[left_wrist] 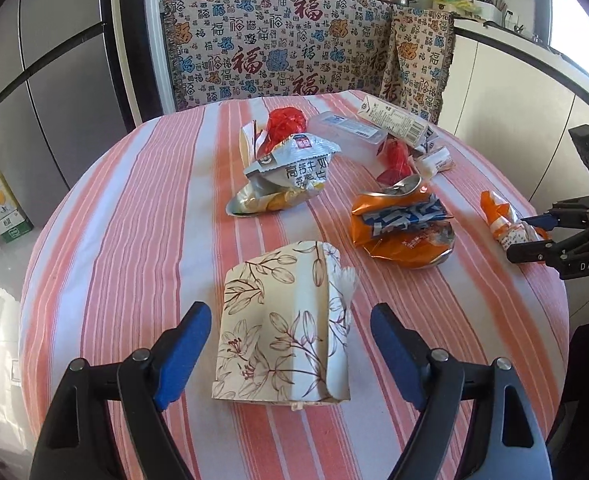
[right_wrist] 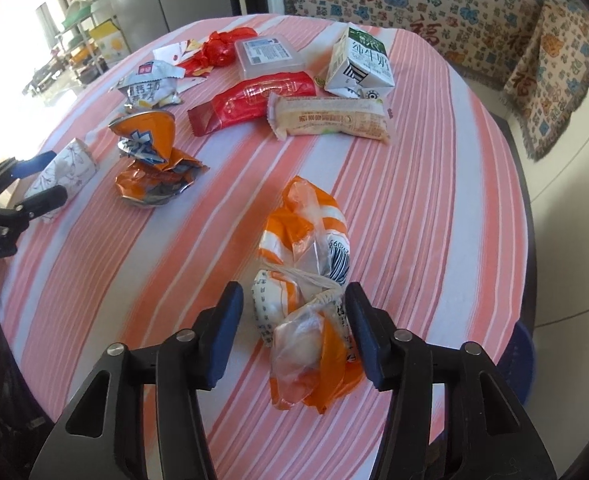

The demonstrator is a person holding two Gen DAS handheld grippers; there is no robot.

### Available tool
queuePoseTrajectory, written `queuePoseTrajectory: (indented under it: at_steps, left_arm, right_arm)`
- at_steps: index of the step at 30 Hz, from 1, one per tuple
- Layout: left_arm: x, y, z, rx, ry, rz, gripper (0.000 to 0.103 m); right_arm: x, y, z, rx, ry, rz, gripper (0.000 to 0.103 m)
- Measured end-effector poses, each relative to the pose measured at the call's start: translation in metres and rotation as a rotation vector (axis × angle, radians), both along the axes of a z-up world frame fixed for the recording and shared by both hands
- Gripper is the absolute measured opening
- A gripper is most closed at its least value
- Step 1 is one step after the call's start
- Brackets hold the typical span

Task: Collect trash
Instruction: 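Close the right tool on the orange-and-white plastic bag, then carry the floral wrapper and orange bag over the blue basket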

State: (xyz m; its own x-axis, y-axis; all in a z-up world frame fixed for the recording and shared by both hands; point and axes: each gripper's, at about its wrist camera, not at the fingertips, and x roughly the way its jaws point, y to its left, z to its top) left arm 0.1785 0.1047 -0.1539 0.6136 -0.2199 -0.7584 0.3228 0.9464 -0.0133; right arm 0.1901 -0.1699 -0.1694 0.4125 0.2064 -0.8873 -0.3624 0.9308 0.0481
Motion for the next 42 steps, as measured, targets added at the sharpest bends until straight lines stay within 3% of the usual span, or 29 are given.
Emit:
queuePoseTrajectory:
  at_steps: [2, 3, 8, 9, 10, 22, 32, 42]
  left_arm:
    - [0.001, -0.001, -0.001, 0.005, 0.019, -0.008, 0.056]
    - [0.002, -0.001, -0.003, 0.009, 0.029, -0.004, 0.050]
    - [-0.005, -0.002, -0.003, 0.041, 0.002, 0.003, 0.039]
    - [-0.006, -0.003, -0.002, 0.044, -0.003, 0.006, 0.038]
    - [-0.007, -0.001, -0.002, 0.039, -0.003, 0.008, 0.038]
    - [-0.033, 0.009, 0.043, -0.130, -0.043, 0.034, 0.036]
    - [-0.040, -0.078, 0.071, -0.192, -0.050, -0.115, 0.036]
    - [-0.042, -0.239, 0.068, -0.257, 0.005, -0.334, 0.036]
  right_arm:
    - [0.000, -0.001, 0.004, 0.000, -0.005, -0.006, 0.066]
    - [0.000, -0.001, 0.007, -0.001, -0.011, -0.009, 0.069]
    - [0.010, 0.007, 0.007, -0.026, 0.012, 0.011, 0.069]
    - [0.011, 0.007, 0.005, -0.031, 0.017, 0.003, 0.062]
    - [0.012, 0.005, 0.005, -0.024, 0.020, -0.011, 0.044]
    - [-0.016, -0.023, 0.039, 0.130, -0.062, -0.051, 0.044]
    - [-0.039, -0.100, 0.062, 0.196, -0.115, -0.161, 0.044]
    - [-0.059, -0.228, 0.056, 0.163, -0.105, -0.386, 0.044]
